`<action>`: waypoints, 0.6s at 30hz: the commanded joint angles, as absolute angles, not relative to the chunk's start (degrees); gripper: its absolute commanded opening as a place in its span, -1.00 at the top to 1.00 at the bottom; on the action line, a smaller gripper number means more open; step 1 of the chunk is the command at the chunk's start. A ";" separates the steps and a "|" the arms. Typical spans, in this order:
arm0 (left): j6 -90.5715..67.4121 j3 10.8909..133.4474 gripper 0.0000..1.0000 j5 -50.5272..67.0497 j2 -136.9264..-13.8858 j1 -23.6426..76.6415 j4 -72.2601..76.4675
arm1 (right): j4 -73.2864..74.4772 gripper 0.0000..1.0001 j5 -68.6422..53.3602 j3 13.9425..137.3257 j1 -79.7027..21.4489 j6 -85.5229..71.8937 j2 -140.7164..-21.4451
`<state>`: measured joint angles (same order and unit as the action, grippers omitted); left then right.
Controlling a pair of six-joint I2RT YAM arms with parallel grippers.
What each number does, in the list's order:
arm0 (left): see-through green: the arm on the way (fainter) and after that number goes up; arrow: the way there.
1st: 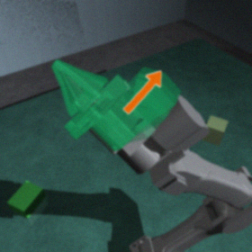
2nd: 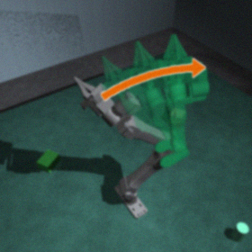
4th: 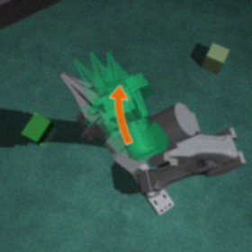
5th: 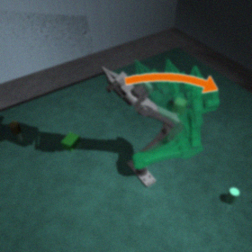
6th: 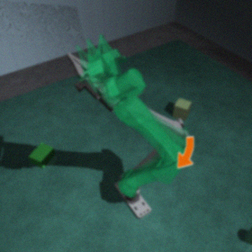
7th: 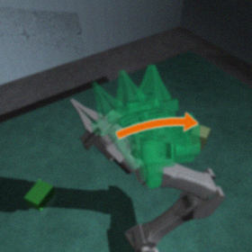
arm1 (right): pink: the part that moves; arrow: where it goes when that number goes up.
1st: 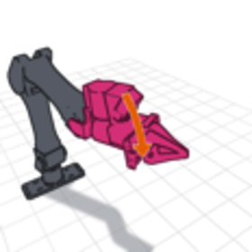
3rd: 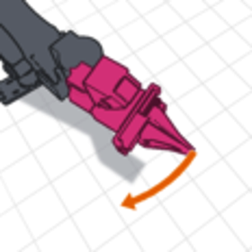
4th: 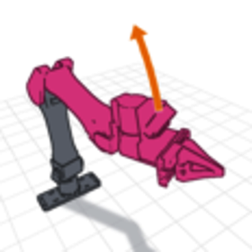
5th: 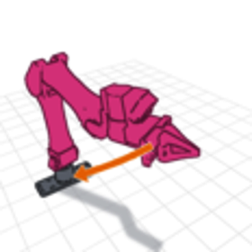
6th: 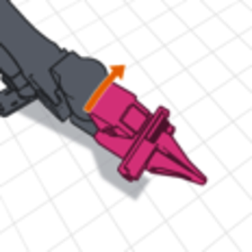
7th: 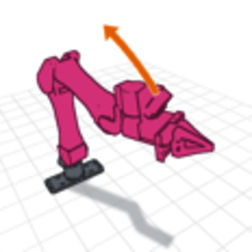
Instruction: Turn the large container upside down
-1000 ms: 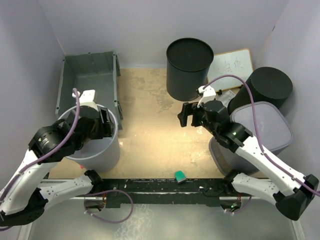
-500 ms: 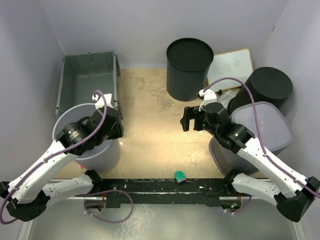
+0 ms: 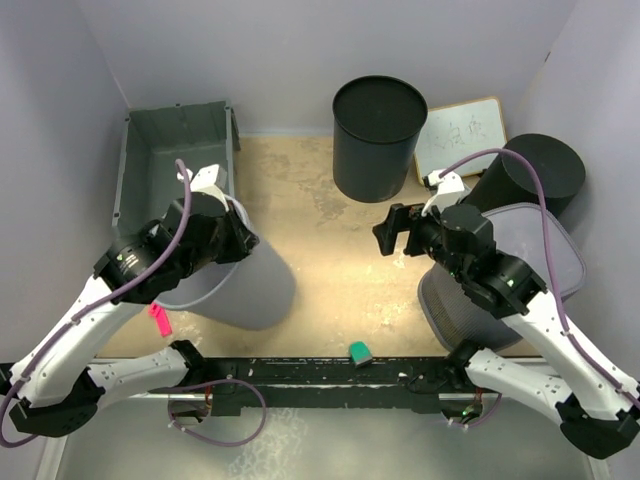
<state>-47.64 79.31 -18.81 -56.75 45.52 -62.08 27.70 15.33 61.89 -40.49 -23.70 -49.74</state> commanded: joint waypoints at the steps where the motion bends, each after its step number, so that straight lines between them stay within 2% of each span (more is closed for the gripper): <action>1: -53.73 81.04 1.00 -7.08 -56.34 45.62 -48.82 | 28.27 -0.99 18.38 65.19 -40.61 -22.16 -48.02; 5: -57.42 76.10 1.00 -0.99 -55.96 46.17 -38.57 | 29.16 -0.99 18.56 67.28 -40.60 -22.15 -47.61; 18: -62.83 61.15 1.00 -2.14 -53.37 49.92 -17.25 | 28.48 -0.99 20.73 68.94 -40.55 -21.80 -47.58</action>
